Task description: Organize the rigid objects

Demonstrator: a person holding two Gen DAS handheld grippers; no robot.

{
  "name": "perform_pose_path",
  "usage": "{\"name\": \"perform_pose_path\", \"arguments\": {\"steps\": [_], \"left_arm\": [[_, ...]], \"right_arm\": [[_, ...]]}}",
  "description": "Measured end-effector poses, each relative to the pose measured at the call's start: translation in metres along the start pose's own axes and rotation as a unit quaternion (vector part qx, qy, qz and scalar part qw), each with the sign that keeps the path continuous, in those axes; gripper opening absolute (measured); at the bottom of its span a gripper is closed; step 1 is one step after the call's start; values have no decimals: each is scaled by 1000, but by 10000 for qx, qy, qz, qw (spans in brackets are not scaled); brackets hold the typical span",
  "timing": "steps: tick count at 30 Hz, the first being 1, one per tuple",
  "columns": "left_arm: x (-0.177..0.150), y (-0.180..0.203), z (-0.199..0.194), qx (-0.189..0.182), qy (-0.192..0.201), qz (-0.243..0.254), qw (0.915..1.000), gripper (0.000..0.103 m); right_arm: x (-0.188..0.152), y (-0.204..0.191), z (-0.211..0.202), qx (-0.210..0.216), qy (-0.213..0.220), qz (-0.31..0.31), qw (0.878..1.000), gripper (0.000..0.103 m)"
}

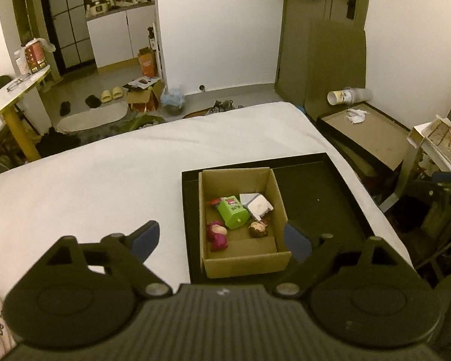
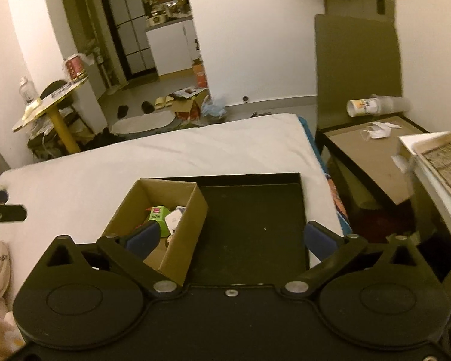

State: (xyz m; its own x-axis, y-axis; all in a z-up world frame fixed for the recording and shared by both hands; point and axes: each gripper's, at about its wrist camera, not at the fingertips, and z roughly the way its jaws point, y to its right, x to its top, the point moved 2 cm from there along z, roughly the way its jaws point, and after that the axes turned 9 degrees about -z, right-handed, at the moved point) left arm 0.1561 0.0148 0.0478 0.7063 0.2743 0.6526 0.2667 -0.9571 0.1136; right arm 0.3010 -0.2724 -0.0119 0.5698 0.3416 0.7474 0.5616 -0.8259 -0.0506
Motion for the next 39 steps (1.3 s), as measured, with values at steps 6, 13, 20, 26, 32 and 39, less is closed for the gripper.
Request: {"name": "perform_pose_path", "arguments": {"steps": [6,13,20,26,32,39], "left_arm": [[-16,7,-23,-182,182,-157,9995,94],[-36,12,-47,-264,434,-416,9978,96],[-54,22,-61,-264,602,-392,9971,97],[-66,23,-63,-150,614,-342,9974,97],[-79,30,-69,-273,642,-221,9973,97],[-89,46,-74,-153,758,49,9970,97]], "right_arm": [[-4,-6,-20,-50,74,33,10000,103],[-13,-14,-39,-43,134,-38,9999,103],[-23,-24,-45,-45,76,-225,9997,103],[-31,-24,-57,80,132,-63,9999,103],[-46,-29,-69,53,203,-88,9997,103],[-61,-38,-76,-9,201,-83,9998,103]]}}
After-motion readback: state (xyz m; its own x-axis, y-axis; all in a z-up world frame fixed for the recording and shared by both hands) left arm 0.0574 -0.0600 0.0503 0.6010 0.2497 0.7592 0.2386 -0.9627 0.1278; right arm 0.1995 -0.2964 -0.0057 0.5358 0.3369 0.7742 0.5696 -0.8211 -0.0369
